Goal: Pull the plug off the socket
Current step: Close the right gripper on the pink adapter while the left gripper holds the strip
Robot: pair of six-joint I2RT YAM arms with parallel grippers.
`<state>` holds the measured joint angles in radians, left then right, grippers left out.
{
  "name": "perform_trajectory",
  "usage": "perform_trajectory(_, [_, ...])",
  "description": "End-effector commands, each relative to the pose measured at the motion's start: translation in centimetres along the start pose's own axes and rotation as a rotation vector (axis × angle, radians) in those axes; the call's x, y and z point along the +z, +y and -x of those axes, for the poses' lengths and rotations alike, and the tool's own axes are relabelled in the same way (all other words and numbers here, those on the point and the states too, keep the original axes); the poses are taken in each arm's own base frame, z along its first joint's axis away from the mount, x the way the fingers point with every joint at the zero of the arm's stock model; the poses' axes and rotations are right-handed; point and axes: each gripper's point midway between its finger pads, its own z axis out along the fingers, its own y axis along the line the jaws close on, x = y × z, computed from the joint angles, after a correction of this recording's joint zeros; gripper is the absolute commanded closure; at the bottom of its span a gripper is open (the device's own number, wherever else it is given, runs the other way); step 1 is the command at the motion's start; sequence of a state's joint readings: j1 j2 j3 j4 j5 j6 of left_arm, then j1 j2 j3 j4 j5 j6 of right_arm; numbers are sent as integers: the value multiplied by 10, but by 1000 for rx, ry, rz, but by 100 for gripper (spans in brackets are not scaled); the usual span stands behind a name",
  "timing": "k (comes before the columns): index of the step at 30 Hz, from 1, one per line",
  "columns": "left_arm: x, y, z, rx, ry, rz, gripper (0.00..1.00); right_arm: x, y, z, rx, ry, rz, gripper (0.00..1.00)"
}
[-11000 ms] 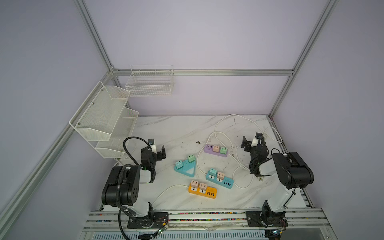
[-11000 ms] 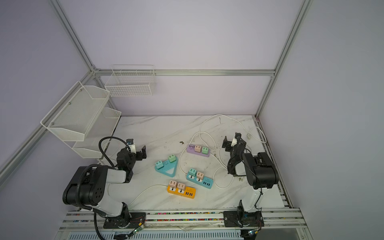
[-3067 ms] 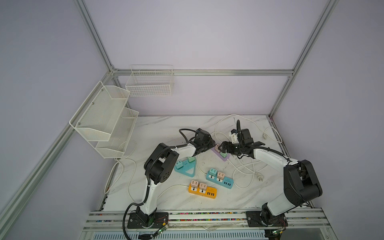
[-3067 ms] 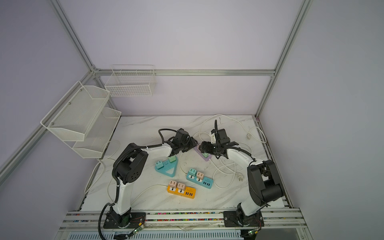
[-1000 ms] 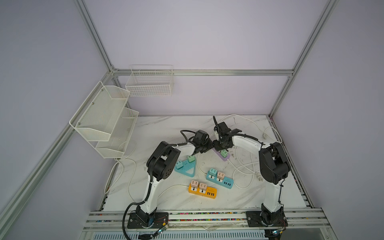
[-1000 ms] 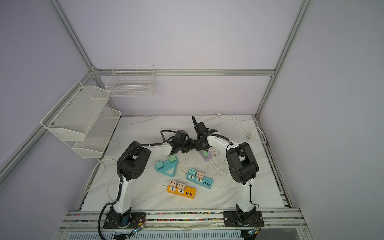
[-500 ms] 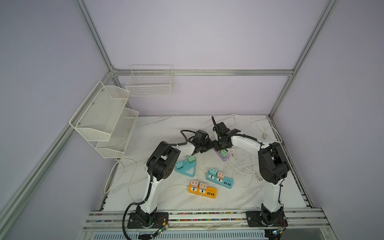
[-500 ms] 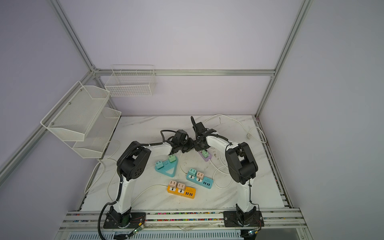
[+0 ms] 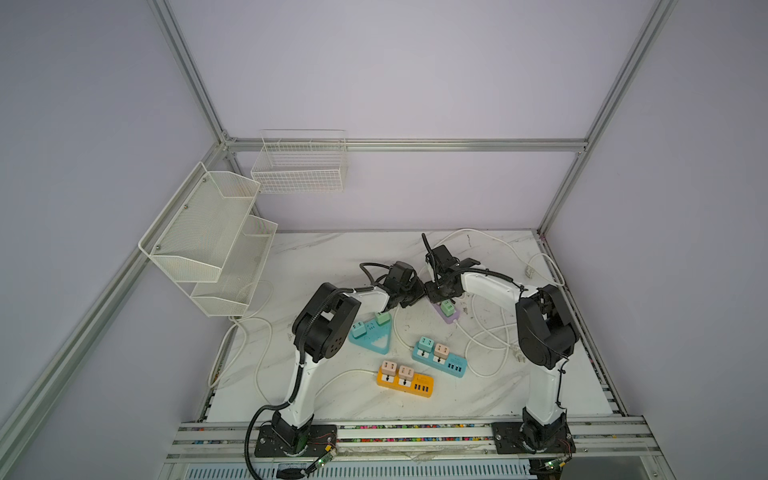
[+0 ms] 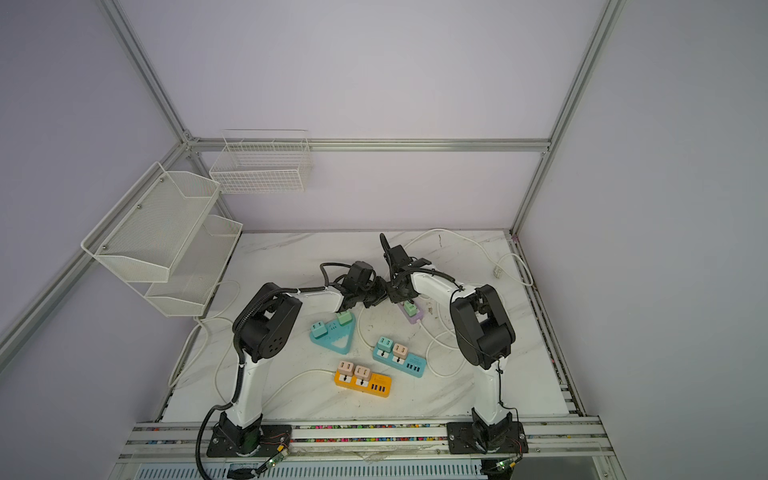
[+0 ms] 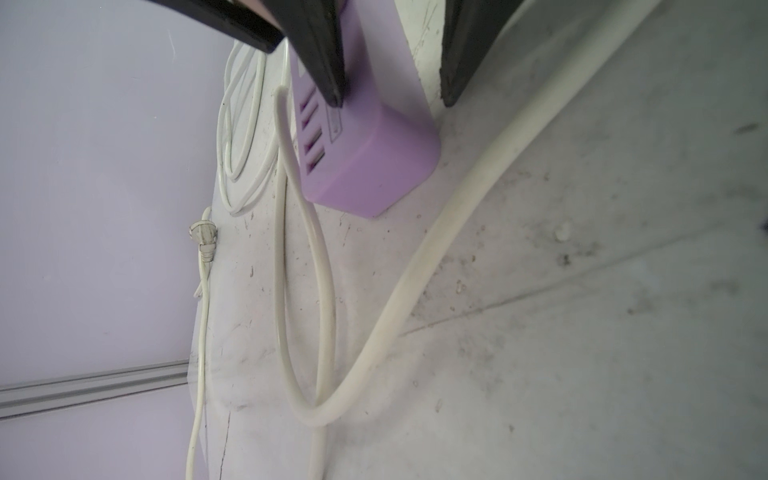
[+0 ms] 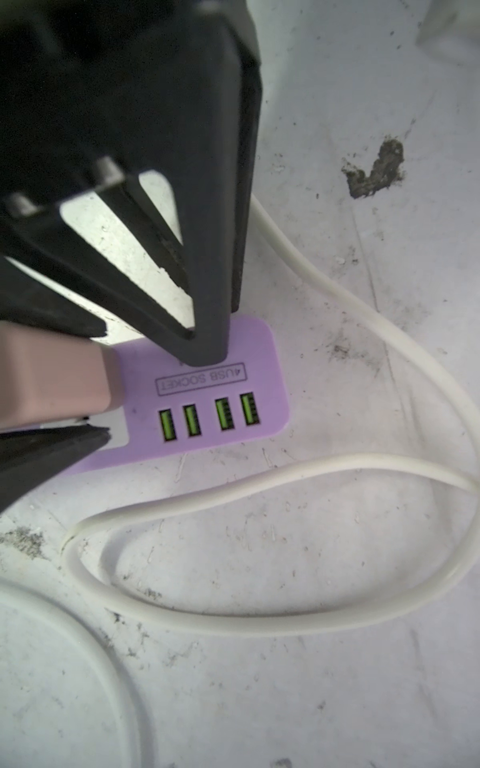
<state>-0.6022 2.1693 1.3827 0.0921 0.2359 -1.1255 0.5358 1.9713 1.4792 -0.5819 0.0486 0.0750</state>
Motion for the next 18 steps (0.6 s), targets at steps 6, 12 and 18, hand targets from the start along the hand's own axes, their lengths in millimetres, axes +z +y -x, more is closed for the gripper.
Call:
perform_trajectory(6, [-5, -10, 0, -33, 27, -48, 60, -8, -2, -4, -9, 22, -12, 66])
perform_trajectory(12, [1, -26, 6, -38, 29, -109, 59, -7, -2, 0, -10, 13, -16, 68])
perform_trajectory(18, [-6, -39, 14, -34, 9, -142, 59, -9, 4, 7, -24, -4, 16, 73])
